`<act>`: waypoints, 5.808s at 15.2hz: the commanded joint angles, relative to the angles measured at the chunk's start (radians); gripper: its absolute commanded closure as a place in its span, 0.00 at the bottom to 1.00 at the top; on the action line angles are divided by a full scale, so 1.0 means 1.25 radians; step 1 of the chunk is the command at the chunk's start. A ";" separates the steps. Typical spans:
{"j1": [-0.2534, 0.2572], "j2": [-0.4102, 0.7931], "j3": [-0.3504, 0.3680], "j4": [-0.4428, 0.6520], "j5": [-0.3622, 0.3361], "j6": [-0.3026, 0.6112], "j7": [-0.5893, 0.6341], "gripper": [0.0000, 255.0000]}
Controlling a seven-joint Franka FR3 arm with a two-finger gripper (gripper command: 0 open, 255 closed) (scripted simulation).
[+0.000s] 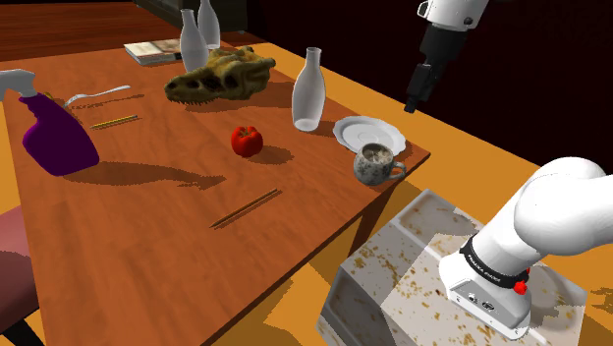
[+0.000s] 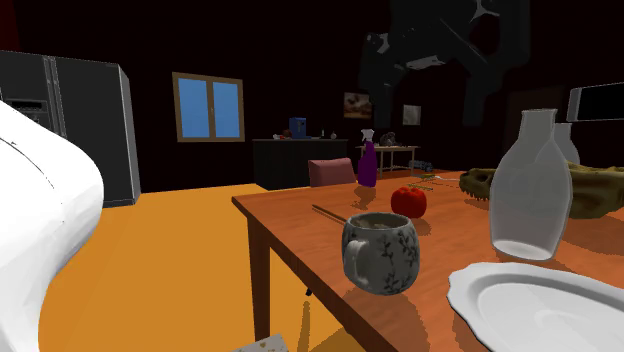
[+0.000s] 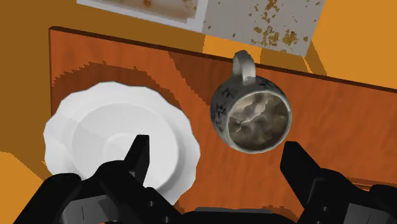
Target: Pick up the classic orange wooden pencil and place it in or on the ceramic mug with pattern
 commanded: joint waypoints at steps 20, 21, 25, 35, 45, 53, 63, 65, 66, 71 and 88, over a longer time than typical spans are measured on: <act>0.192 0.404 0.147 0.133 -0.068 0.359 -0.279 0.00; 0.200 0.423 0.157 0.141 -0.075 0.374 -0.290 0.00; 0.232 0.493 0.194 0.169 -0.113 0.430 -0.332 0.00; 0.313 0.650 0.279 0.222 -0.250 0.553 -0.406 0.00; 0.313 0.714 0.265 0.214 -0.302 0.616 -0.371 0.00; 0.313 0.714 0.266 0.214 -0.302 0.616 -0.371 1.00; 0.311 0.700 0.269 0.220 -0.288 0.599 -0.383 1.00; 0.310 0.686 0.272 0.227 -0.275 0.581 -0.394 1.00; 0.309 0.680 0.273 0.230 -0.268 0.572 -0.400 1.00; 0.307 0.649 0.277 0.251 -0.240 0.526 -0.426 1.00; 0.306 0.577 0.280 0.357 -0.176 0.360 -0.489 1.00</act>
